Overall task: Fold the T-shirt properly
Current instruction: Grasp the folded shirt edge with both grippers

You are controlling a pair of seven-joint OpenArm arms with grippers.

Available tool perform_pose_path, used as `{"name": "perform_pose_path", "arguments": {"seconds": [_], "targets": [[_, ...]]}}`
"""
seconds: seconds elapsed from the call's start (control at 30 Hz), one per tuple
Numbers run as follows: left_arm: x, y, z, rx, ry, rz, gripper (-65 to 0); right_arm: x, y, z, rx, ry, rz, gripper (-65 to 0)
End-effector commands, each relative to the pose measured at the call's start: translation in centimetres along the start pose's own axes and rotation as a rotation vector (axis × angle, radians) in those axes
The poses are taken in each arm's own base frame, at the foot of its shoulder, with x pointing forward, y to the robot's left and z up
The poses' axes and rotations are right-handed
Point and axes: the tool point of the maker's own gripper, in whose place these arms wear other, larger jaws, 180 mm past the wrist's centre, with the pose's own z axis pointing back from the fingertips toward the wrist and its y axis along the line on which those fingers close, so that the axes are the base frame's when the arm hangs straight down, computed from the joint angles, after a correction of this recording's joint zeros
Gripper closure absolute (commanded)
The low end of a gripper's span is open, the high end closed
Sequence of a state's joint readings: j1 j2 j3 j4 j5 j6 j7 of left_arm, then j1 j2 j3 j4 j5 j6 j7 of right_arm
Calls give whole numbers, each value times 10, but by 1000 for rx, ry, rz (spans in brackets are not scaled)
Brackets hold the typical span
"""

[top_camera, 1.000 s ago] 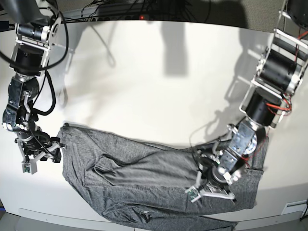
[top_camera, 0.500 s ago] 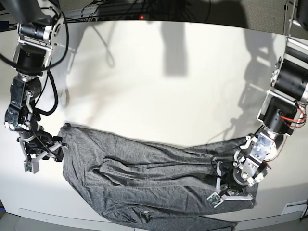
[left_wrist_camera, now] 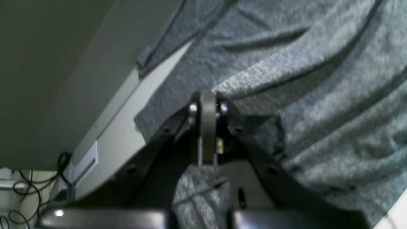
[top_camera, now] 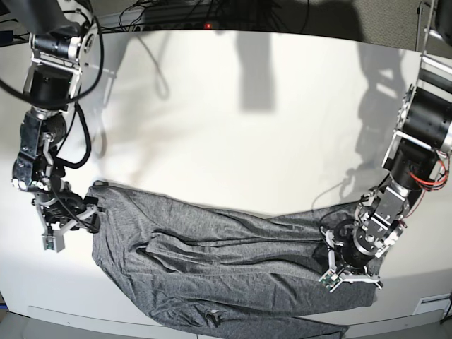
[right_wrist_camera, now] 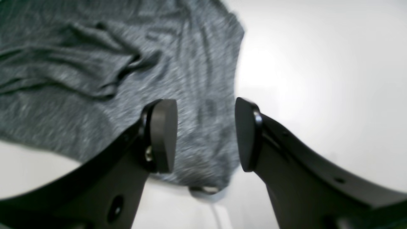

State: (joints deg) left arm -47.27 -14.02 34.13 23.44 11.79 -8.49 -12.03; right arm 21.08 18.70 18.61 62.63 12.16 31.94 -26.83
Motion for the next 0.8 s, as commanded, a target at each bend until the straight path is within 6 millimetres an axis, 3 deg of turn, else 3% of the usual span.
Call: {"name": "perform_pose_path", "arguments": {"seconds": [0.0,0.2,0.4,0.53,0.77], "targets": [[25,25,-3,53,-64,-7,0,30,0,2,5,-78,11,-299],[21,27,-3,60,-46,-12,0,27,24,-6,48,-96,-22,-299],[22,51,0,194,-41,-81,0,24,47,-12,88,-101,-50,-299],[18,52,1,202,-20,-81,-136,23,61,-14,126,-106,-51,-299],[18,52,1,201,-20,-80,-147,23,69,-14,163,-109,-34,-299]]}}
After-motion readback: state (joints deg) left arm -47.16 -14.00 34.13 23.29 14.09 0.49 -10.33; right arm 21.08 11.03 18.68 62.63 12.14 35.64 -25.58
